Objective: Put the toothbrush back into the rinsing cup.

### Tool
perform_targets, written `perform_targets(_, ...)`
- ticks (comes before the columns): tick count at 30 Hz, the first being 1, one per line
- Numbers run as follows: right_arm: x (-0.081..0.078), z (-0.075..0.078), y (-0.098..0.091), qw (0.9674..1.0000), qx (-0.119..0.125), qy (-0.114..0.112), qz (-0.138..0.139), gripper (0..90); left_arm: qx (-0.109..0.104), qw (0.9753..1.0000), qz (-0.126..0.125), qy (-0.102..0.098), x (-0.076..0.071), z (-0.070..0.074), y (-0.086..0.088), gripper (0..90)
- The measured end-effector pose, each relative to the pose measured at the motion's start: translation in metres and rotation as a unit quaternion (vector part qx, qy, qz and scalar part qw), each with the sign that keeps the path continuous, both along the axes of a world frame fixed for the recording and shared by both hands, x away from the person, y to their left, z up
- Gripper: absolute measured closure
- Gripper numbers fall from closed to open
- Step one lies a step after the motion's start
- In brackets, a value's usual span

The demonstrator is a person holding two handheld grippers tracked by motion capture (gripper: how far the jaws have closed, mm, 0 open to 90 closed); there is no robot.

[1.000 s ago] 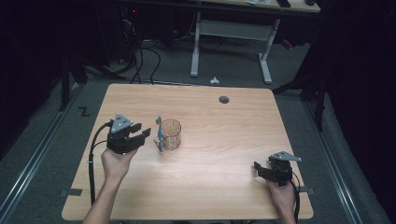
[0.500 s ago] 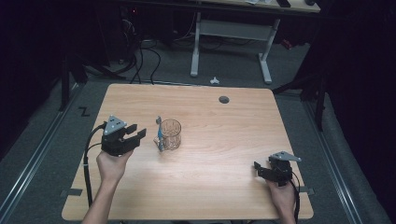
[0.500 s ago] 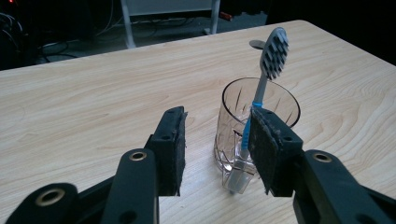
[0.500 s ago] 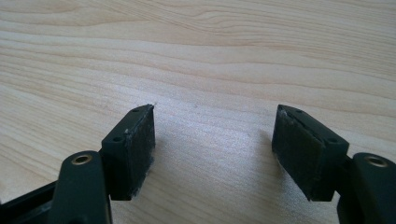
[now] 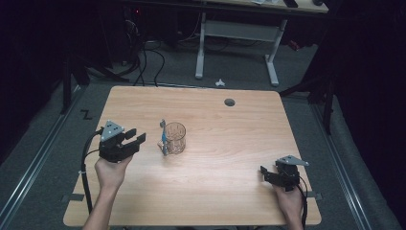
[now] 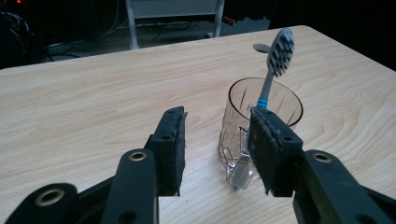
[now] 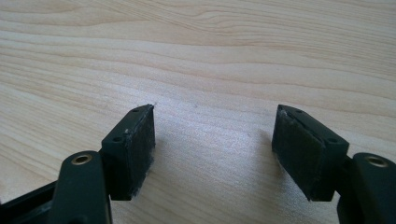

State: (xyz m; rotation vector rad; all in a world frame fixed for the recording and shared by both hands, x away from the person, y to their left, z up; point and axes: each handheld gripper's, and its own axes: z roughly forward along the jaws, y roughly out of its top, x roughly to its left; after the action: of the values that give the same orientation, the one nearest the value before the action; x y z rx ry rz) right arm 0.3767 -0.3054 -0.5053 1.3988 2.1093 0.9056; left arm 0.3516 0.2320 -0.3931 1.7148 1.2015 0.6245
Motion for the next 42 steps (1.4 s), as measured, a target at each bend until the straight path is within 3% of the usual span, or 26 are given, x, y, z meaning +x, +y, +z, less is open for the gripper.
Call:
perform_targets(15, 0.0, 0.0, 0.0, 1.0, -0.002, -0.001, 0.001, 30.4, -0.015, 0.9997, 0.018, -0.004, -0.01, -0.003, 0.014, 56.4)
perform_targets(42, 0.0, 0.0, 0.0, 1.0, -0.002, -0.001, 0.001, 30.5, -0.031, 0.9983, 0.048, 0.011, -0.026, -0.017, 0.035, 56.3)
